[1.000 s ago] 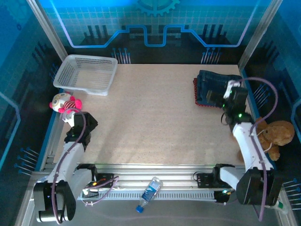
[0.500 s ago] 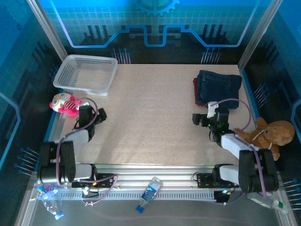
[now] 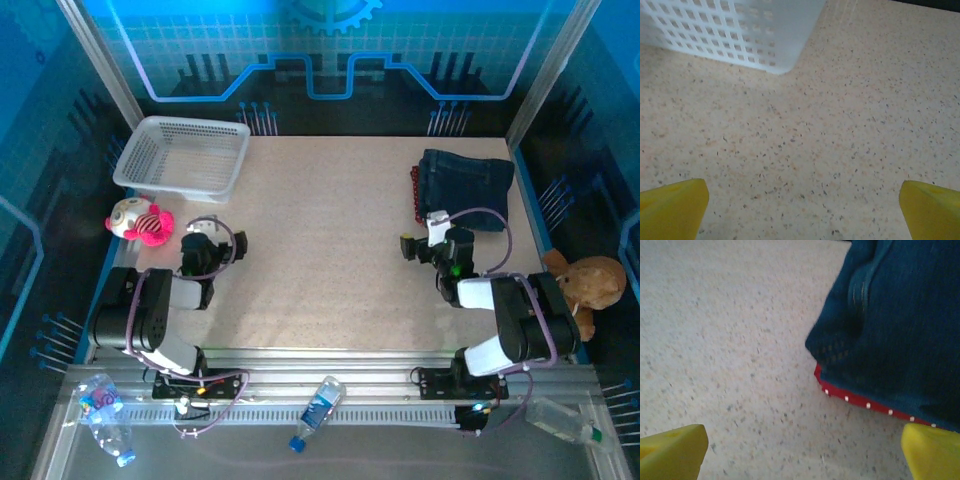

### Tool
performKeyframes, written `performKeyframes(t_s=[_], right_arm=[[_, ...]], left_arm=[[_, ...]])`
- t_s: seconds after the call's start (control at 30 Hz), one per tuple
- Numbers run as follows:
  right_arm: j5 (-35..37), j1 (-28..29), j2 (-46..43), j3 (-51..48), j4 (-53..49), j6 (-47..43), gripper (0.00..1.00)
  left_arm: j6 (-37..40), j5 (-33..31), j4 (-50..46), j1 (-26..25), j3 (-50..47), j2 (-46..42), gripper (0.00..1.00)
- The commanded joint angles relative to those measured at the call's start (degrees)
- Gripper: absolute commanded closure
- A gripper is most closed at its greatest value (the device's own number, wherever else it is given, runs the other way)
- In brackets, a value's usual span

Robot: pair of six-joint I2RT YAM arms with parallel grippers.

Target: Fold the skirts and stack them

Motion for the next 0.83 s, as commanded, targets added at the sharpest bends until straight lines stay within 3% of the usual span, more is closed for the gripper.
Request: performKeyframes(t_s=[0.0, 0.03, 0.07, 0.13, 0.47, 0.63, 0.8], right_arm=[[5.06, 0.80, 0.53, 1.71, 3.95, 0.65, 0.00], [6.77, 0.07, 1.24, 4.63, -0.62, 2.51, 0.00], [3.00, -1.96, 0.71, 4.33, -0.47, 3.27, 0.00], [4.93, -1.43, 0.90, 4.23, -0.28, 3.33, 0.00], [5.19, -1.00, 0.92, 4.18, 0.07, 2.85, 0.00], [-0.99, -2.00, 1.10, 5.21, -1.81, 1.64, 0.00], [-1.06, -2.09, 1.10, 5.19, -1.76, 1.64, 0.00]], left_arm=[[1.80, -4.43, 3.99, -1.05, 2.36, 0.00, 0.01], [2.22, -6.39, 2.78, -1.88, 2.80, 0.07, 0.01], [2.79, -8.47, 3.58, -2.57, 2.84, 0.53, 0.01], [2.47, -9.38, 3.13, -2.82, 2.94, 0.33, 0.01], [2.67, -9.25, 3.66, -2.82, 2.74, 0.41, 0.01], [2.62, -9.23, 3.67, -2.77, 2.72, 0.41, 0.01], [2.62, -9.25, 3.71, -2.81, 2.72, 0.41, 0.01]])
